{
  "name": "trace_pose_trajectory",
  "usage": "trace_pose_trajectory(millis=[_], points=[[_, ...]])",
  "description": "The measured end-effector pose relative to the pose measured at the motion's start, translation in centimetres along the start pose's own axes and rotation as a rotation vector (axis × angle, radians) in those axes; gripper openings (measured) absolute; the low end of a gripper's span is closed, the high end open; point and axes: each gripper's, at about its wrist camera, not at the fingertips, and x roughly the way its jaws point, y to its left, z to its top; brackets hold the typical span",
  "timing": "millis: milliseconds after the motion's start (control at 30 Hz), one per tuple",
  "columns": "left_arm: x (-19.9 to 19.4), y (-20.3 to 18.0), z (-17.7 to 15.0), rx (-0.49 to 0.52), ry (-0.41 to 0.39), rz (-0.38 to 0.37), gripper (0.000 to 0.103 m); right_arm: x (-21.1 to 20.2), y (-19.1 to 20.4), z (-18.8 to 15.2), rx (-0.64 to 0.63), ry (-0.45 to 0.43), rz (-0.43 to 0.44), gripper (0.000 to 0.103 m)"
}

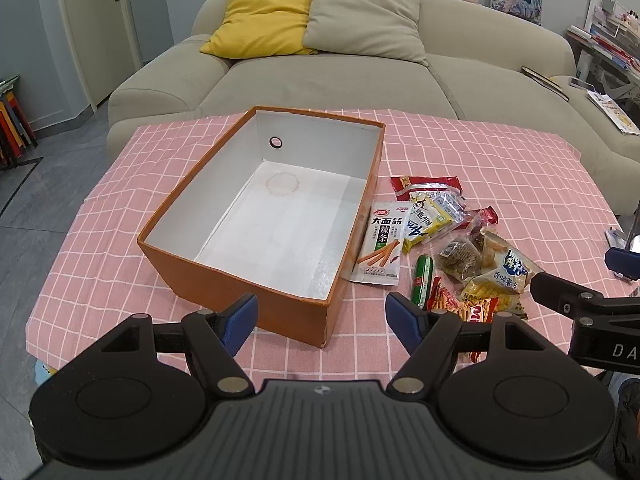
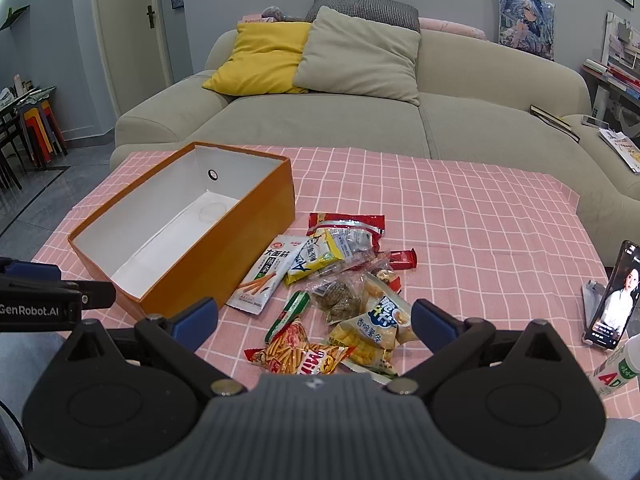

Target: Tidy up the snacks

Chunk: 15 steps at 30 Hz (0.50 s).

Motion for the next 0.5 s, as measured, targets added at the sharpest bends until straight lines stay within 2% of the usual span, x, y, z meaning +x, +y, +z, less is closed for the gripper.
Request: trace_pose_trajectory(millis=[300, 500], points=[[-0.01, -0.08, 0.05, 0.004, -0.002, -0.006, 0.085, -0.04, -0.1, 0.0, 0.002, -0.001, 0.006, 0.099], [-0.33, -0.91, 0.42, 0.054, -0.029, -0.063, 0.085, 0.26, -0.62, -0.12, -0.013, -0.015, 0.037, 0.099]])
